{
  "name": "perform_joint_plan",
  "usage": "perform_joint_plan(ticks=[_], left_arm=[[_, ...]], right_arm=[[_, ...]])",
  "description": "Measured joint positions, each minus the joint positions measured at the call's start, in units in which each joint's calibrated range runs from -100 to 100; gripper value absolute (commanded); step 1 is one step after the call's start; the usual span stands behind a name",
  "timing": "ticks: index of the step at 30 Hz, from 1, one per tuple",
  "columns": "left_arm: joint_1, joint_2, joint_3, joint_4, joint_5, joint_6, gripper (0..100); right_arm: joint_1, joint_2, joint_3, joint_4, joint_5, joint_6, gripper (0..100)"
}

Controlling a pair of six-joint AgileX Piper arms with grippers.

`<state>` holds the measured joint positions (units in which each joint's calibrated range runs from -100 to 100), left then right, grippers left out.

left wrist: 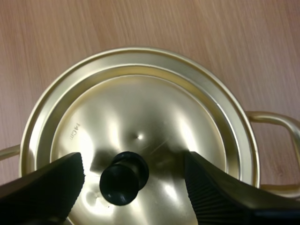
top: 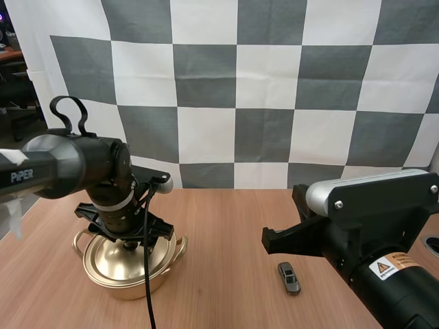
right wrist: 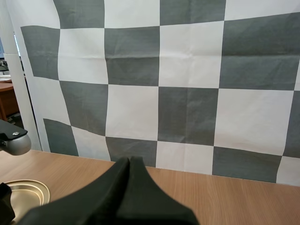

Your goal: Open the pot, put the car inside, and close it

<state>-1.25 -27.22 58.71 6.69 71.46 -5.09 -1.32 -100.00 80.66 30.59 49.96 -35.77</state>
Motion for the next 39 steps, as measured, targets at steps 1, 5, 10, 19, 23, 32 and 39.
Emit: perform_joint_plan(ticks=[1, 5, 10, 19, 23, 32, 39], left_arm=[[0.0, 0.0, 0.0, 0.0, -0.43, 0.0, 100], [0.0, 0.0, 0.0, 0.0, -0.8, -0.03, 39], [0.1, 0.0, 0.0, 2.15, -0.82, -2.41, 0], [0.1, -0.23, -1.51, 3.09, -0.24, -2.32, 0], [0.1, -1.84, -5.37, 2.32, 3.21, -2.32, 0], [0.1, -10.59, -19.29, -0.35, 15.96, -1.9, 0], [0.1, -20.17, -27.58, -5.11, 28.12, 0.39, 0]], right_arm=[[0.0, 0.0, 0.0, 0.0, 0.0, 0.0, 0], [0.0, 0.0, 0.0, 0.0, 0.0, 0.0, 0], [0.0, 0.0, 0.0, 0.0, 0.0, 0.0, 0], [0.0, 0.0, 0.0, 0.0, 0.0, 0.0, 0], [0.0, 0.0, 0.0, -0.12, 0.0, 0.0, 0], [0.0, 0.0, 0.0, -0.5, -0.6, 0.0, 0], [0.0, 0.28, -3.19, -3.52, 3.53, 0.11, 0]])
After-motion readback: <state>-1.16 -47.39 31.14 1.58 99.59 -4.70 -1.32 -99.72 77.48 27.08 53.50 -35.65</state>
